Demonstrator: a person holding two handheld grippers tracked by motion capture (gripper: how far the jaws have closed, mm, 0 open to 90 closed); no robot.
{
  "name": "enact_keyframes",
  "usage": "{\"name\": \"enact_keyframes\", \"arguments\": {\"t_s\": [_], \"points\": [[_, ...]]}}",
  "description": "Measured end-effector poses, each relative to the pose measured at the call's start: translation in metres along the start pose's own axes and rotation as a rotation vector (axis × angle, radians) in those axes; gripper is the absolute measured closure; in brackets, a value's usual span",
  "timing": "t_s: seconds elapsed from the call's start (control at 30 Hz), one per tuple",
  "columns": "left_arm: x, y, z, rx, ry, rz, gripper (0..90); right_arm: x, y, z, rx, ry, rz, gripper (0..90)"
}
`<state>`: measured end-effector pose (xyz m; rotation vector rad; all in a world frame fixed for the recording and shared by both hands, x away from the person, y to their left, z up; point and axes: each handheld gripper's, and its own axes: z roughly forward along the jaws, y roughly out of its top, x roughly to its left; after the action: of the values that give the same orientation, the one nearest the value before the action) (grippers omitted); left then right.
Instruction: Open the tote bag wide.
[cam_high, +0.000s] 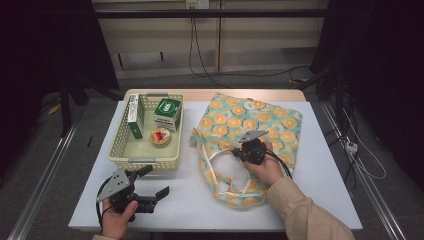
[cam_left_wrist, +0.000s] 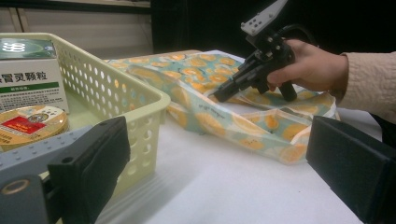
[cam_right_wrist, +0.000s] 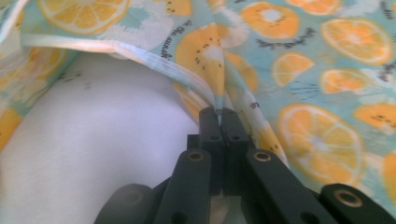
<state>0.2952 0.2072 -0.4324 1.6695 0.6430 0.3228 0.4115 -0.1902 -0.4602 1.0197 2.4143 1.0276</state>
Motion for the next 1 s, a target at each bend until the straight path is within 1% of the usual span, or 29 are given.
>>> {"name": "enact_keyframes", "arguments": {"t_s": [0.1,0.2,0.23,0.27,0.33,0.37,0.4,0.43,0.47,0.5,0.53,0.57,0.6,0.63,0.67,0.7,0.73,0.77,0.8,0.83,0.9,0.97,1.0], "points": [[0.0,0.0,0.0,0.002,0.001,-0.004,6.0,-0.01,-0.001,0.002,-0.018,-0.031,0.043,90.0],[0.001,0.0,0.001,0.003,0.002,-0.002,6.0,-0.021,0.002,0.004,-0.028,-0.076,0.057,90.0],[0.001,-0.001,0.001,0.004,0.001,-0.005,6.0,-0.027,0.004,0.005,-0.033,-0.102,0.063,90.0],[0.001,-0.001,0.001,0.004,0.002,-0.006,6.0,-0.034,0.007,0.005,-0.043,-0.114,0.089,90.0],[0.001,-0.001,0.001,0.003,0.002,-0.007,6.0,-0.045,0.011,0.004,-0.052,-0.156,0.101,90.0],[0.001,-0.001,0.001,0.002,0.002,-0.007,6.0,-0.049,0.012,0.004,-0.054,-0.151,0.125,90.0],[0.002,-0.001,0.001,0.002,0.003,-0.006,6.0,-0.052,0.012,0.004,-0.065,-0.126,0.149,90.0],[0.002,-0.001,0.001,0.002,0.003,-0.005,6.0,-0.052,0.012,0.004,-0.06,-0.124,0.147,90.0],[0.002,-0.001,0.001,0.0,0.002,-0.006,6.0,-0.05,0.011,0.005,-0.046,-0.116,0.139,90.0],[0.002,-0.001,0.001,0.001,0.002,-0.008,6.0,-0.047,0.01,0.006,-0.031,-0.072,0.154,90.0],[0.002,-0.001,0.001,0.002,0.003,-0.009,6.0,-0.044,0.009,0.007,-0.013,-0.033,0.183,85.4],[0.002,-0.001,0.001,0.001,0.002,-0.009,6.0,-0.039,0.009,0.007,0.004,-0.023,0.181,68.5],[0.001,0.0,0.0,0.003,0.001,-0.008,6.0,-0.033,0.01,0.007,0.016,-0.034,0.167,51.0],[0.001,0.0,0.0,0.0,-0.001,-0.004,6.0,-0.028,0.011,0.006,0.023,-0.047,0.147,44.0],[0.0,0.0,0.0,0.0,-0.003,-0.004,6.0,-0.022,0.012,0.003,0.021,-0.039,0.124,45.0],[0.0,0.0,0.001,0.0,-0.004,-0.003,6.0,-0.017,0.013,-0.002,0.013,-0.022,0.103,43.3],[0.0,0.001,0.001,0.002,-0.005,0.002,5.9,-0.012,0.014,-0.006,0.0,-0.022,0.1,39.8],[-0.001,0.001,0.001,0.004,-0.006,0.003,5.9,-0.007,0.015,-0.011,-0.007,-0.029,0.079,37.6],[-0.001,0.0,0.001,0.004,-0.006,-0.002,5.9,-0.003,0.017,-0.016,-0.006,-0.029,0.062,37.5],[-0.001,0.0,0.001,0.004,-0.005,-0.002,5.9,0.002,0.018,-0.022,-0.013,-0.022,0.056,37.4],[-0.001,0.001,0.001,0.001,-0.006,-0.003,5.9,0.012,0.021,-0.031,-0.027,0.013,0.043,38.3],[-0.001,0.001,0.0,-0.002,-0.005,0.001,5.9,0.022,0.022,-0.039,-0.041,0.032,0.035,38.9],[-0.002,0.001,0.0,-0.002,-0.004,-0.002,5.9,0.03,0.021,-0.042,-0.044,0.061,0.021,40.6]]}}
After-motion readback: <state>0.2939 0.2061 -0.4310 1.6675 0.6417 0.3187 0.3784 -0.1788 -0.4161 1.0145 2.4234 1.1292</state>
